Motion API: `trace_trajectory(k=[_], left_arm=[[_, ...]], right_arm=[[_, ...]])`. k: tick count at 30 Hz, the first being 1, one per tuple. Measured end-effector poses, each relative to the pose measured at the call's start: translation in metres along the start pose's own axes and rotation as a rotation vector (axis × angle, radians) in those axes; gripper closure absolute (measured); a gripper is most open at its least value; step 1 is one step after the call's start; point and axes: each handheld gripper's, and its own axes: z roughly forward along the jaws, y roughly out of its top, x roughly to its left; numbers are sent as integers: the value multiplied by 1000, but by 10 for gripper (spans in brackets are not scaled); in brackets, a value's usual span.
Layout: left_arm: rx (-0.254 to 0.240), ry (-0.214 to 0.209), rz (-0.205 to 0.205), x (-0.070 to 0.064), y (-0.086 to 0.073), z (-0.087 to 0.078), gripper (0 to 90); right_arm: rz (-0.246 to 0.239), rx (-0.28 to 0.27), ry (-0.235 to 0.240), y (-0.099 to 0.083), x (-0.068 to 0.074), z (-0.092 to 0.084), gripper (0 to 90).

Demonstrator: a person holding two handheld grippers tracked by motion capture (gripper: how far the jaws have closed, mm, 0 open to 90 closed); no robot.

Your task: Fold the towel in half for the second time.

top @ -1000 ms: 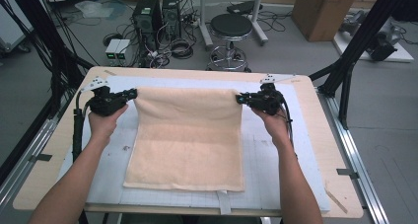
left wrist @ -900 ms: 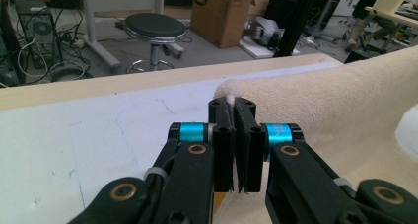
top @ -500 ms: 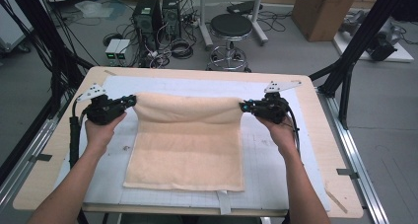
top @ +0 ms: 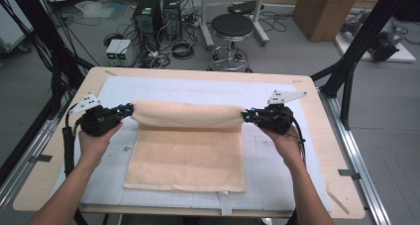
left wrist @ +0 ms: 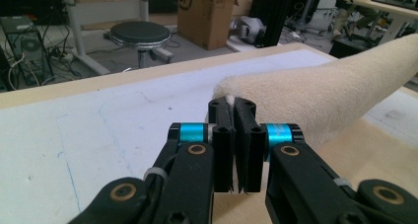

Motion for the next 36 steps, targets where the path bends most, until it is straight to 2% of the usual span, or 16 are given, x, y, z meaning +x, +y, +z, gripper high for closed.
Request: trace_trajectory(k=[5, 12, 15, 16, 21, 30, 34, 36], left_arm=[[10, -14, 17, -9, -9, -11, 863], [23, -35, 34, -22, -27, -26, 863], [40, -43, 42, -27, -35, -32, 863], [46, -45, 57, -29, -37, -33, 863], [53, -67, 51, -37, -51, -45, 862], [115, -95, 58, -46, -75, -62, 859], [142, -103, 56, -49, -86, -70, 845], [147, -111, 44, -49, -90, -75, 807]], right_arm=[[-31, -3, 5, -9, 13, -6, 838], [-52, 21, 15, -22, 29, -11, 837], [-49, 31, 23, -32, 35, -12, 837], [-43, 31, 30, -36, 37, -13, 837], [-39, 43, 46, -54, 48, -15, 833], [-35, 80, 95, -76, 66, -16, 823], [-17, 112, 113, -87, 70, -15, 775], [-3, 130, 115, -93, 71, -16, 747]])
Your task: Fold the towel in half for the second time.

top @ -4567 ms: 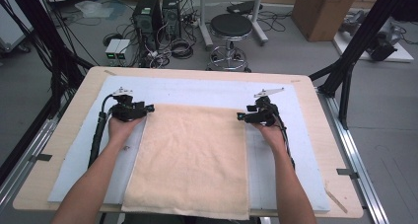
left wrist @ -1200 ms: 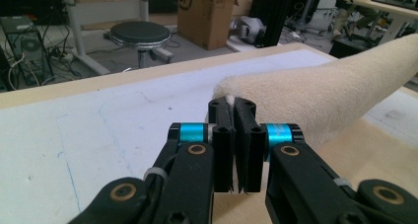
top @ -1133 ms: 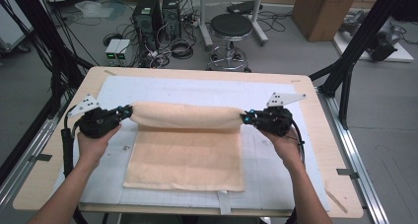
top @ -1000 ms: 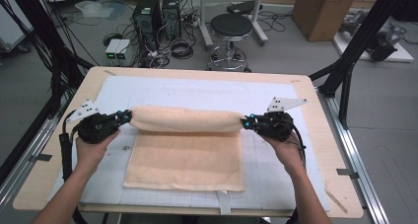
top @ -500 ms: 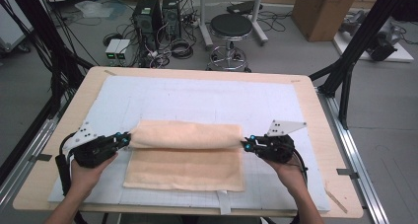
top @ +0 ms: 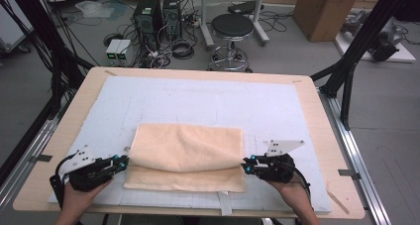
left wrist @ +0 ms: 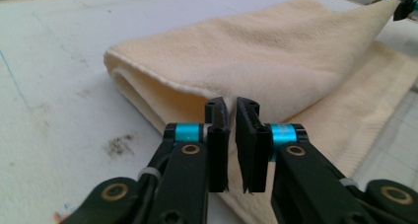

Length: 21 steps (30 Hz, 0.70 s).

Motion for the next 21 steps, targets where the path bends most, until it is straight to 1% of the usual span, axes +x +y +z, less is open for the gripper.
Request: trace_trajectory(k=[1, 2, 3, 4, 6, 7, 8, 9, 12, 13, 14, 15, 17, 18, 19, 20, 21], left_arm=[[-6, -3, 4, 0, -2, -3, 797], [-13, -6, -2, -1, -3, -6, 777], [-22, -6, -4, -1, -3, -8, 755], [-29, -10, -1, -1, -2, -10, 721], [-38, -25, 5, 0, 2, -9, 679], [-39, -34, 8, 0, 4, -7, 652], [-37, -48, 16, 1, 6, -3, 630], [-31, -53, 20, 1, 8, 1, 610], [2, -67, 42, 0, 9, 15, 554], [19, -73, 49, 0, 9, 19, 535], [39, -71, 58, -1, 8, 22, 513], [57, -77, 67, -1, 7, 24, 496], [85, -88, 73, 0, 4, 25, 478], [95, -89, 75, 1, 2, 26, 477], [105, -92, 67, 2, 0, 26, 478], [118, -95, 65, 4, -2, 26, 482], [128, -98, 64, 6, -4, 26, 497]], right_arm=[[6, -2, 6, -3, 0, -1, 722], [6, -5, 8, -5, 0, -2, 685], [15, -6, 6, -6, 1, -5, 674], [14, -11, 8, -7, 2, -7, 663], [5, -24, -19, -6, 1, -12, 631], [5, -28, -24, -4, 2, -14, 622], [-1, -43, -20, -2, 2, -14, 608], [-2, -52, -16, 1, 1, -14, 589], [-45, -49, -16, 7, 2, -6, 545], [-54, -44, -7, 8, 3, -2, 534], [-73, -37, 2, 9, 3, 2, 519], [-84, -21, 8, 10, 4, 6, 509], [-107, 14, 33, 9, 5, 14, 492], [-121, 38, 32, 9, 6, 18, 492], [-133, 60, 29, 9, 6, 21, 493], [-137, 77, 24, 8, 7, 24, 501], [-141, 81, 26, 8, 6, 27, 531]])
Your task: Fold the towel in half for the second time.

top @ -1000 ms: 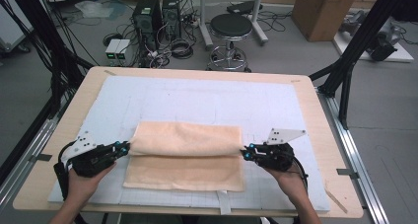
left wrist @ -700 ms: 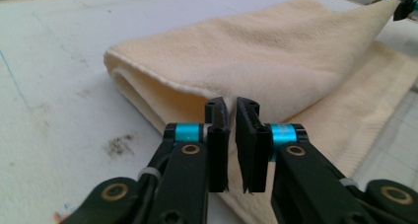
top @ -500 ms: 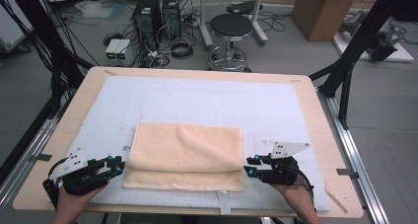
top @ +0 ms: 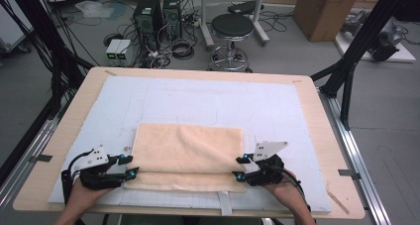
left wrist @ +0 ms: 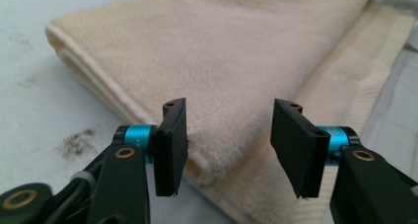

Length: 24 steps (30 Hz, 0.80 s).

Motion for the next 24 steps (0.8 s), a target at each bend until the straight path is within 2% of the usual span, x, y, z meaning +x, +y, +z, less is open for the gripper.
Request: trace_trajectory(k=[1, 4, 5, 8, 11, 14, 18, 24], left_arm=[[6, -4, -5, 1, -1, 0, 513], [11, 3, 1, 3, -2, -2, 640], [9, 4, -4, 4, -3, -2, 684], [2, 9, 1, 4, -2, -3, 821], [-26, 21, 8, 2, 0, -8, 841], [-72, 14, 9, -1, 3, -15, 842], [-70, 8, 16, -7, 2, -21, 842], [-65, -8, 33, -16, -2, -32, 842]], right_arm=[[1, 1, -5, -1, 1, 1, 566], [10, 23, -15, -6, -1, 4, 701], [15, 31, -17, -7, -1, 4, 716], [36, 4, -15, -8, -1, 1, 765], [42, -21, -18, -6, 0, -3, 788], [27, -50, -26, 1, 3, -10, 799], [13, -76, -16, 6, 8, -18, 806], [6, -54, 13, 2, 18, -21, 809]])
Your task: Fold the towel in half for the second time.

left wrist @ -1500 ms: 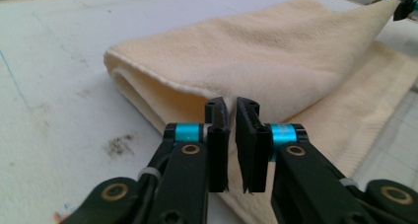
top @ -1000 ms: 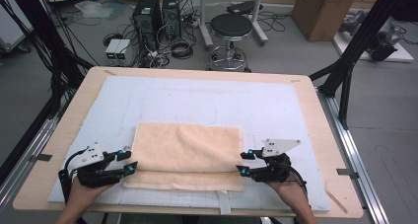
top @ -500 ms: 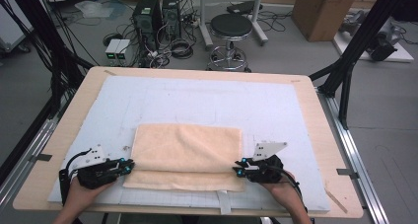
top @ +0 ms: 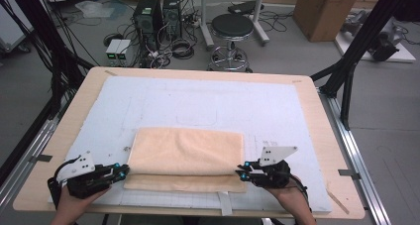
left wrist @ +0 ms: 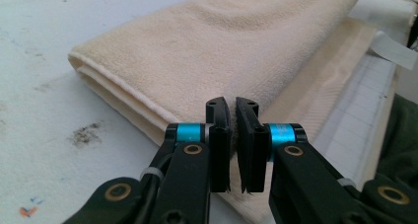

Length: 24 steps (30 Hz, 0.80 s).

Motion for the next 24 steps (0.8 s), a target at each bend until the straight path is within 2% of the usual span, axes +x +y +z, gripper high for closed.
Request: trace_trajectory(k=[5, 6, 7, 8, 9, 10, 12, 15, 18, 21, 24], left_arm=[[23, -20, 21, -9, -4, -5, 842], [29, -27, 21, -10, -6, -5, 842], [37, -43, 24, -10, -7, -5, 834], [32, -45, 25, -10, -8, -6, 809], [21, -52, 16, -10, -7, -7, 732], [11, -62, 10, -10, -6, -8, 644], [-13, -89, 13, -12, -1, -7, 593], [-9, -103, 24, -14, 6, 3, 567], [33, -119, 23, -12, 8, 19, 603], [80, -126, 16, -11, 4, 28, 692], [100, -127, 6, -10, -1, 28, 724]], right_arm=[[7, 28, 35, -8, 5, 1, 810], [7, 31, 52, -10, 6, 2, 799], [13, 40, 78, -12, 6, 3, 743], [27, 53, 102, -13, 6, 3, 668], [33, 51, 94, -14, 6, 2, 583], [40, 35, 88, -14, 6, 0, 571], [40, -9, 85, -11, 6, -7, 542], [26, -41, 76, -4, 7, -9, 565], [-2, -36, 91, 3, 11, 3, 596], [-37, 35, 101, 6, 14, 22, 664], [-35, 86, 120, 0, 15, 33, 717]])
